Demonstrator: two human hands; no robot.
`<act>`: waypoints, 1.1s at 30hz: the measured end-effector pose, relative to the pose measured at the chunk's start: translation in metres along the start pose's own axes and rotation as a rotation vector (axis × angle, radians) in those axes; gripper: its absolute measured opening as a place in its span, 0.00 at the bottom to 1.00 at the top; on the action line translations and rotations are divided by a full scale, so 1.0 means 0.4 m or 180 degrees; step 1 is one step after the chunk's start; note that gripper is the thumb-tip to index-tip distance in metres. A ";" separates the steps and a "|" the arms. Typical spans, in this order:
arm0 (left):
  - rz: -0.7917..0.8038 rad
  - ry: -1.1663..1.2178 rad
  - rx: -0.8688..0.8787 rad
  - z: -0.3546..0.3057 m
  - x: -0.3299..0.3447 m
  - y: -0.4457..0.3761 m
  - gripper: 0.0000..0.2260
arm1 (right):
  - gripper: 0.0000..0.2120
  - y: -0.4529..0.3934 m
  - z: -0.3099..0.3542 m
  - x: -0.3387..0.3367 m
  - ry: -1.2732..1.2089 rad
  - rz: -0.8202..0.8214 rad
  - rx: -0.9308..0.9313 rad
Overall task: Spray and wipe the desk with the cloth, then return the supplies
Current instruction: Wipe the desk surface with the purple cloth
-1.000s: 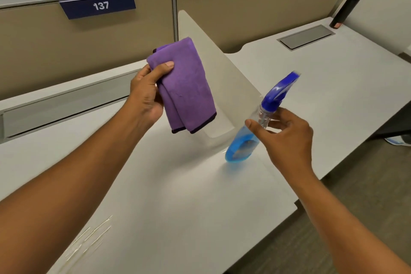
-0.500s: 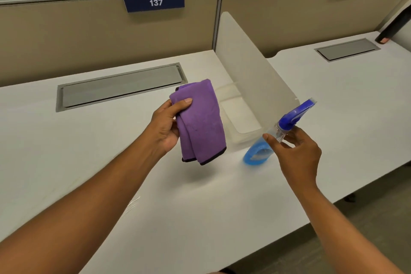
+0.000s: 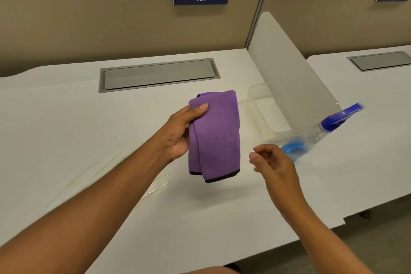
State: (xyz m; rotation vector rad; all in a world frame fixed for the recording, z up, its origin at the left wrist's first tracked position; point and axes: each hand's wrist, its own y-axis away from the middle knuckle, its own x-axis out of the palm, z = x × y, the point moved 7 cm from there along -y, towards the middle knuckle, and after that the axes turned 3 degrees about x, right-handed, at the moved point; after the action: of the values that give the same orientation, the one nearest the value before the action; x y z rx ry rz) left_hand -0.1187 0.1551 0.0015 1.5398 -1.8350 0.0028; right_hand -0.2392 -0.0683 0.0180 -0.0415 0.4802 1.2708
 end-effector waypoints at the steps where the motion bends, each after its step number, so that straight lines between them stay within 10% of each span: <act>1: 0.0046 -0.0030 0.0000 -0.003 -0.012 0.016 0.29 | 0.21 -0.006 0.033 0.058 -0.0151 0.0317 -0.0097; 5: -0.0016 -0.0311 0.0294 -0.038 -0.100 0.081 0.32 | 0.25 -0.022 0.127 0.283 -0.0660 0.1770 -0.0089; 12: -0.0908 -0.1416 0.0925 -0.131 -0.423 0.249 0.29 | 0.16 0.032 0.211 0.562 -0.0143 0.2723 -0.0245; 20: -0.1825 -0.3256 0.1179 -0.113 -0.782 0.511 0.29 | 0.17 0.059 0.313 0.798 0.0895 0.1805 -0.1452; 25: -0.1714 -0.4672 0.0315 0.078 -0.946 0.648 0.63 | 0.24 0.072 0.318 0.948 0.1928 0.0869 -0.2168; 33: -0.1858 -0.5058 -0.0369 0.228 -1.021 0.698 0.75 | 0.24 0.141 0.112 1.145 0.3649 0.1709 -0.2471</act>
State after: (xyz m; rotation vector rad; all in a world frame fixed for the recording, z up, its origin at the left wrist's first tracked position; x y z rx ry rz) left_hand -0.3974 0.5428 -0.1572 2.0809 -2.1228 -2.0381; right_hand -0.1802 0.3767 -0.0973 -1.4326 0.9699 1.8296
